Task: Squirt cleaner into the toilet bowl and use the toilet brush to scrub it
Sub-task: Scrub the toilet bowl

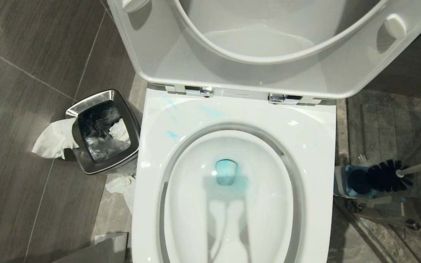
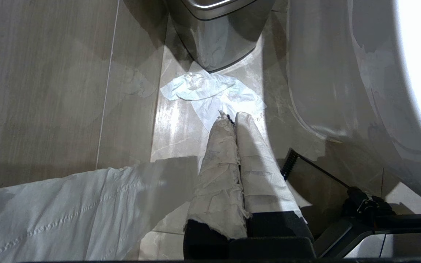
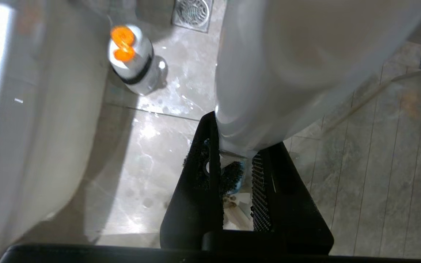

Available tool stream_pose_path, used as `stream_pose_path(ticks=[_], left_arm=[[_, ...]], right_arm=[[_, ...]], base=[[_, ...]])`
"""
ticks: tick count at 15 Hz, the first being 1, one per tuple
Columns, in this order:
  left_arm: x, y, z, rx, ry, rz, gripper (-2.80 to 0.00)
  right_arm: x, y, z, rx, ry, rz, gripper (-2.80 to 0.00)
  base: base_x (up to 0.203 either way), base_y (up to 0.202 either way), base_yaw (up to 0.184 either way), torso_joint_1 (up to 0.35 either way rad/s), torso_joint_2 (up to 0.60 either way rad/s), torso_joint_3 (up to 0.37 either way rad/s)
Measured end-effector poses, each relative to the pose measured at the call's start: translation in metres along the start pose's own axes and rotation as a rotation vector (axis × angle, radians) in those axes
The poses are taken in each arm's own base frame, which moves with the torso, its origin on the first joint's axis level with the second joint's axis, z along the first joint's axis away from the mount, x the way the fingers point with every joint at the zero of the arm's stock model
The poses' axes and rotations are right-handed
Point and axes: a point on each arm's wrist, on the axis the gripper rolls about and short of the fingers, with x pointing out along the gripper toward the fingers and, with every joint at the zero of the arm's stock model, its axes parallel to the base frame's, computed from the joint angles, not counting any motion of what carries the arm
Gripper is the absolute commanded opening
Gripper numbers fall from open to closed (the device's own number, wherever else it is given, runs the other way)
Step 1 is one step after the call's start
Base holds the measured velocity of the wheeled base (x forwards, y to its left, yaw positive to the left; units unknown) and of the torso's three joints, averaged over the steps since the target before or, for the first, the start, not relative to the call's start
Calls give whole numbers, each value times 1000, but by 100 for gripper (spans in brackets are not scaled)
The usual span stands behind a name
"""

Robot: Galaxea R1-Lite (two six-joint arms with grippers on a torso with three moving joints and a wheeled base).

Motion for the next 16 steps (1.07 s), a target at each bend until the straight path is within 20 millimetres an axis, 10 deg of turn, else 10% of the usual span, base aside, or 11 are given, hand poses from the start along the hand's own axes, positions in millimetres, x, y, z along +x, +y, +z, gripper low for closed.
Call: stream_pose_path(ticks=[8,16], left_arm=[[0,0,0,0,0,1,-280],[0,0,0,0,0,3,-280]], right_arm=[[-43,8,62,66,7,9,-280],[-50,9,73,81,27,11,-280]], base=[[0,0,0,0,0,0],[0,0,0,0,0,0]])
